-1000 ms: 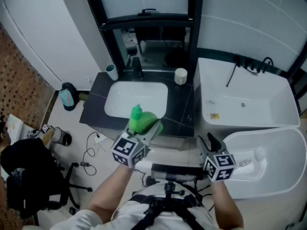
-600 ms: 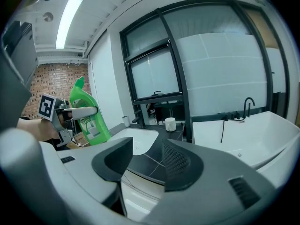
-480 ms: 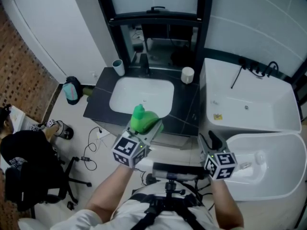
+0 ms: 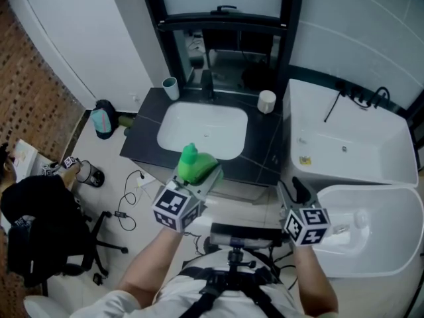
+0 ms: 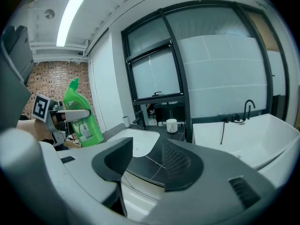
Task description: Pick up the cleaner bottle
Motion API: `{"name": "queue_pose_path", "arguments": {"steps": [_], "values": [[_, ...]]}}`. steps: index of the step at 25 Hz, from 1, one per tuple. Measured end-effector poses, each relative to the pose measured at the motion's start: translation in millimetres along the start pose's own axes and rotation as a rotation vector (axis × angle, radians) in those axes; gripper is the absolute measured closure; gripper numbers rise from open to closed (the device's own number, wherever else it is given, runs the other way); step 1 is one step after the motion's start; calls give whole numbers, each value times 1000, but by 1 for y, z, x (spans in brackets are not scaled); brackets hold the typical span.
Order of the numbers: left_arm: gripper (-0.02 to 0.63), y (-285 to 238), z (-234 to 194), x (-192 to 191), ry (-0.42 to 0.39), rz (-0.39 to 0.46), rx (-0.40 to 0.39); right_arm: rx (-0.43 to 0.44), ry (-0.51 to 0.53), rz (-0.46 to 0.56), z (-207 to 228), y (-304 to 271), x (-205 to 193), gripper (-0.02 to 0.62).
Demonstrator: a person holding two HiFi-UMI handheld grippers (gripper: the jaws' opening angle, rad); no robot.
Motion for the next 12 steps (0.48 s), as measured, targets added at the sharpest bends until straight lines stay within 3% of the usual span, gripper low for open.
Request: {"name": "queue_pose_path", "arguments": {"steps": [12], "values": [[443,21,-16,-3,-5,-12,34,30,10,-11,-15,-10,7,396]]}}
Point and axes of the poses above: the fingertips, and each gripper's own axes: y backward along the fingers, z to its right, x out of its top, the point moved 6 cm from there along y, backward along the fingers, and after that the axes turned 4 degrees about y, right-handed, at the moved point
